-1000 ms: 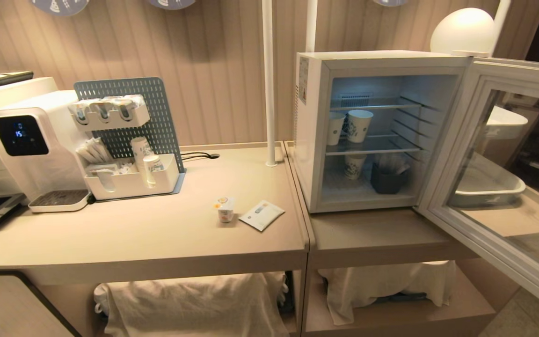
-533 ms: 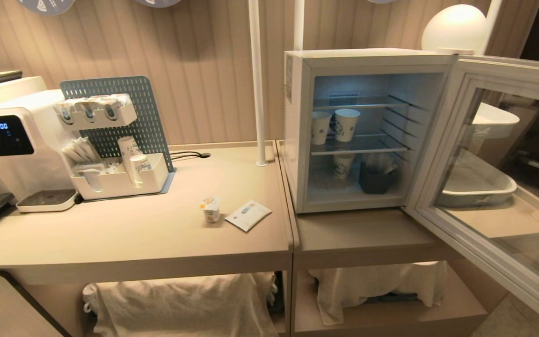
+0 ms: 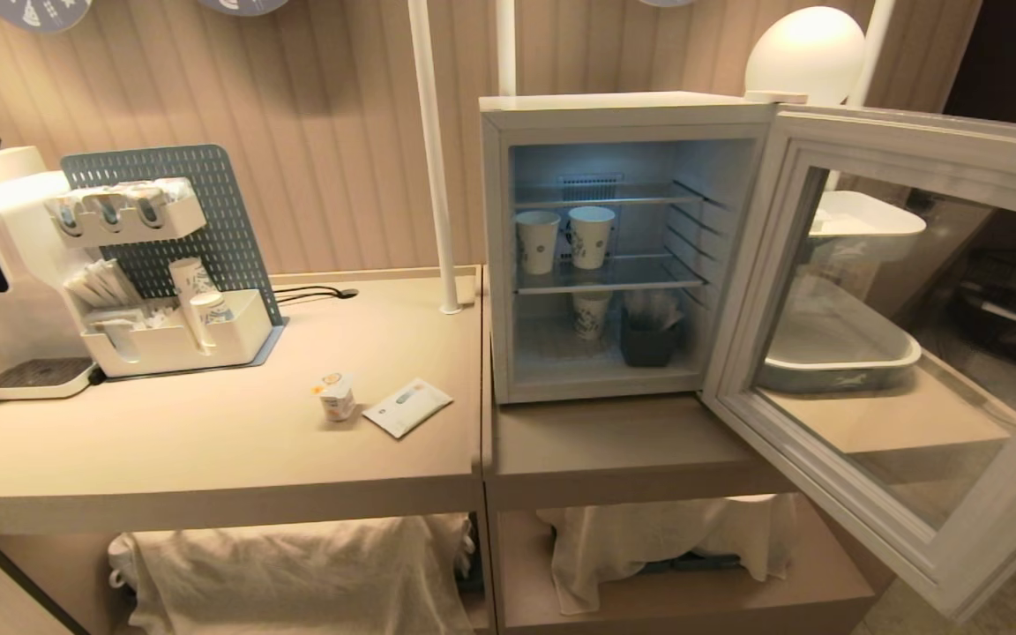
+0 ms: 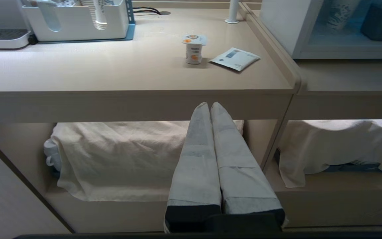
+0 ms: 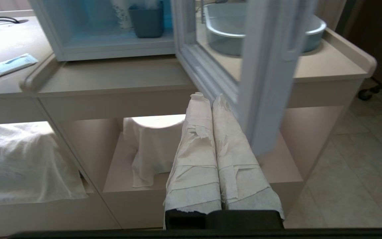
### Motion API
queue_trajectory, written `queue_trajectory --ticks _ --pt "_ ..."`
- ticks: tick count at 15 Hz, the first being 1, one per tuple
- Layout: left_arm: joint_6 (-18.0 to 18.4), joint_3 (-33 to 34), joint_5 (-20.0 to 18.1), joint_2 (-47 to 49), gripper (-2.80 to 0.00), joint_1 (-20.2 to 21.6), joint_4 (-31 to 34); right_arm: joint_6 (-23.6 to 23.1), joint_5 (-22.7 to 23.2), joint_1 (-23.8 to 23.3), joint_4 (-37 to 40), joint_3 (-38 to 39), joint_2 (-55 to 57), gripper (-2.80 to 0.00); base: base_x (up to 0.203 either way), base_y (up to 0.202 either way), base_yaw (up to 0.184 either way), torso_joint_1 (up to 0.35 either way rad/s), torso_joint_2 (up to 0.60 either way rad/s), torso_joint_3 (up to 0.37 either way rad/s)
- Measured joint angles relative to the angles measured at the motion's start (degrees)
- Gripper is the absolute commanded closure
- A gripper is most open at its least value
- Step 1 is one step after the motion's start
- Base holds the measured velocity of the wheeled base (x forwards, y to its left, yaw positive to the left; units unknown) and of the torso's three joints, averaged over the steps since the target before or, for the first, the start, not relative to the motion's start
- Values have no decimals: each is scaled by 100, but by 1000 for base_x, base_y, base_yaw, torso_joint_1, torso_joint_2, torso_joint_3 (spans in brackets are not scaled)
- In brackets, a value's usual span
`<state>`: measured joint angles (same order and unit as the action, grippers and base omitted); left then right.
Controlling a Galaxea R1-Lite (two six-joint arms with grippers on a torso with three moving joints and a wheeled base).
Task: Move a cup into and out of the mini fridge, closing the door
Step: Close the freezer door
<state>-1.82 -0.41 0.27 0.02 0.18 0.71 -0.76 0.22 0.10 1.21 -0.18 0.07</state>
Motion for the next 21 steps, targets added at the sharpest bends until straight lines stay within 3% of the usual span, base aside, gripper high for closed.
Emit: queue_trajectory --ticks 17,21 --pt "-4 0 0 0 0 -5 -5 6 2 -2 2 0 2 0 0 -191 -1 2 2 3" --pt "-7 4 2 0 0 -9 -2 8 0 -7 -5 0 2 0 0 -62 1 1 0 0"
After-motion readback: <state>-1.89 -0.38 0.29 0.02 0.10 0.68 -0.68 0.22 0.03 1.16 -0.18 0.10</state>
